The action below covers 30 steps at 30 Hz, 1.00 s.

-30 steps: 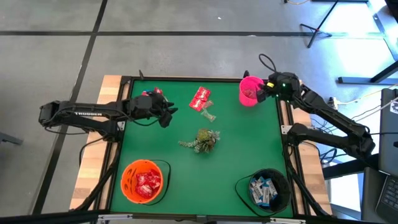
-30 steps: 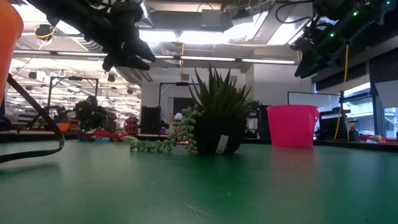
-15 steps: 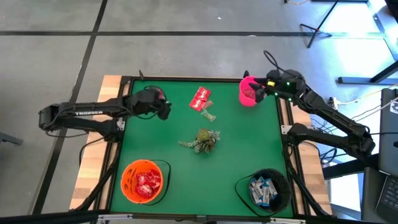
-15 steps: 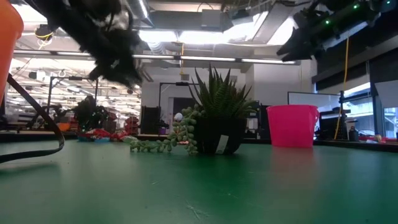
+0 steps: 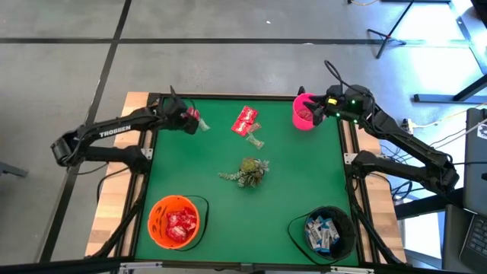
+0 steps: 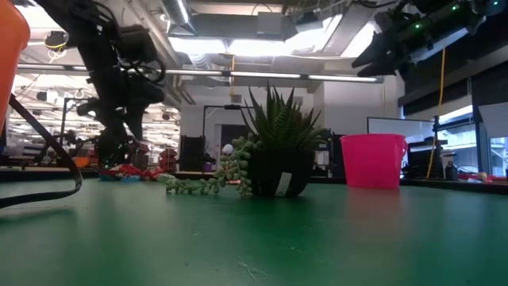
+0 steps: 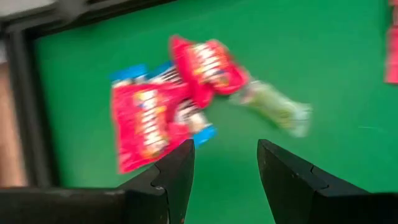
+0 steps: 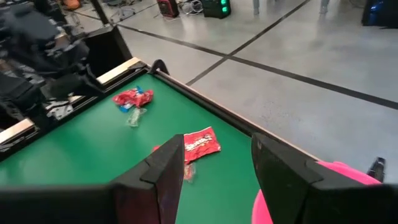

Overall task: Sort candy
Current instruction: Put the red candy into the orange bucket

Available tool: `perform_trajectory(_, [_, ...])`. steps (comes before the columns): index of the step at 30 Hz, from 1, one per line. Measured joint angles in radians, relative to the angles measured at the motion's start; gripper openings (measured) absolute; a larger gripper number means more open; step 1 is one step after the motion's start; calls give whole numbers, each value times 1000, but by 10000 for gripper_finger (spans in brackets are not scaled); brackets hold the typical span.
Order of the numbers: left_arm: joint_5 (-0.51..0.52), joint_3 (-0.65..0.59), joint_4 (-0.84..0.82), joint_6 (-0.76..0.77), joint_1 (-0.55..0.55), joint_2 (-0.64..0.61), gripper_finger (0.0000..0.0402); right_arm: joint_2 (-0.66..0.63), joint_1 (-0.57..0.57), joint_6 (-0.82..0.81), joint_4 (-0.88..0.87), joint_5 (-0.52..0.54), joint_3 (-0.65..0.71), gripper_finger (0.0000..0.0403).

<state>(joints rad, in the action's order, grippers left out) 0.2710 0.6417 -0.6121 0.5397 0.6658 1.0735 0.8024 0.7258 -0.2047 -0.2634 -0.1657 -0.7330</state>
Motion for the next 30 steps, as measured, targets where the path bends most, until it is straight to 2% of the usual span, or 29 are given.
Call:
perform_trajectory(3, [6,29,-59,-31,51,36,165,0,0,-1,0,-13,0,184])
perform_trajectory(12, [-7,36,-92,-54,149,180,165,0,0,-1,0,-38,0,184])
perform_trajectory(20, [-8,36,-68,-77,201,286,165,0,0,0,-1,-48,0,184])
perform_trajectory(27, [-52,36,-40,-112,223,361,164,0,0,0,-2,-56,0,184])
perform_trajectory(30, [-53,36,-33,-131,223,375,149,0,0,0,-2,-56,0,184])
